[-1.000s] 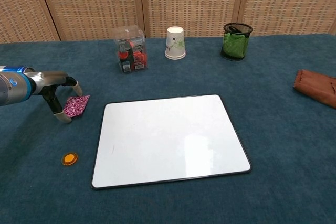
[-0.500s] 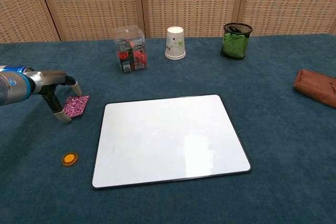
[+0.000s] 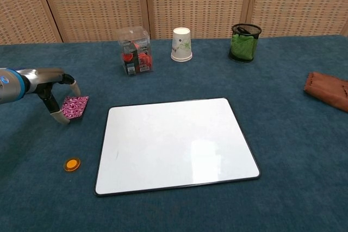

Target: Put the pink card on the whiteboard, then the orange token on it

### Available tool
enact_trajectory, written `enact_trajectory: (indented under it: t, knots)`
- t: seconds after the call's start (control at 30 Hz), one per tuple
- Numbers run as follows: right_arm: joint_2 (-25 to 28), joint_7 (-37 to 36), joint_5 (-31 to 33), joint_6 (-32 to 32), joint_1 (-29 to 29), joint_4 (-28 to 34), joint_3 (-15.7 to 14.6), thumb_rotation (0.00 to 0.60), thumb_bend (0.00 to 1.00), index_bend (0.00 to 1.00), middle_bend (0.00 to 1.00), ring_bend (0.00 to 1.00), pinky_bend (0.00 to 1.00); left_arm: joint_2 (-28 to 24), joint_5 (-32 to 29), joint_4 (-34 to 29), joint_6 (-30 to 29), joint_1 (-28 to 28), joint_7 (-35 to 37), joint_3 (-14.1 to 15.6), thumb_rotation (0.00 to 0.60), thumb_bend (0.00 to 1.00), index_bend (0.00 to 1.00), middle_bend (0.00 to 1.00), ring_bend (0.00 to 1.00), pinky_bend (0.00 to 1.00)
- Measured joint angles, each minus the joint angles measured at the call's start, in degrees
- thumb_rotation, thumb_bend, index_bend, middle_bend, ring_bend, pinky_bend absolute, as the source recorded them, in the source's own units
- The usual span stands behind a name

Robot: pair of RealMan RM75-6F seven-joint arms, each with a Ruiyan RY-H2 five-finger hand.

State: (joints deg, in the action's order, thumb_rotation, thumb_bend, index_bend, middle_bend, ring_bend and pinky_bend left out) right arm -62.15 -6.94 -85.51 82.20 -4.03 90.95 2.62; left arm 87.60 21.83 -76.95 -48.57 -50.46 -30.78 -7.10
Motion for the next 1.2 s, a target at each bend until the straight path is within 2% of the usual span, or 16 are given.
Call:
enact_trajectory:
  t: [0.33, 0.7, 0.93, 1.2]
  knots:
    - [-0.01, 0.03, 0.02, -0.02, -0.01, 0.02, 0.0, 0.6, 0.18, 0.0, 0.0, 0.0, 0.0, -2.16, 2.05, -3.33, -1.43, 0.34, 0.82, -0.91, 0.6, 0.02, 0.51, 0.0, 0.0, 0.0]
    - [0.0, 0.02, 0.06, -0.03, 0.0, 0.07, 0.0, 0.6, 0.18, 0.0, 0.0, 0.0, 0.0, -4.6, 5.91, -12.8, -5.25, -0.89, -1.06, -1.99, 0.6, 0.01, 0.51, 0.0, 0.0, 0.0]
    - [0.12, -0.18, 0.17, -0.28, -0.04, 0.09, -0.04, 0.6, 0.18, 0.0, 0.0, 0.0, 0.0, -2.43, 6.99, -18.33, -8.08, -3.68, -5.18, -2.34, 0.6, 0.01, 0.51, 0.0, 0.0, 0.0]
    - [0.27, -0.31, 0.39, -0.52, -0.1, 0.23, -0.02, 0.6, 0.18, 0.0, 0.0, 0.0, 0.0, 1.74, 5.67, -20.2, -10.28, -6.84, -8.33, -3.52, 0.6, 0.0, 0.51, 0.0, 0.0, 0.0]
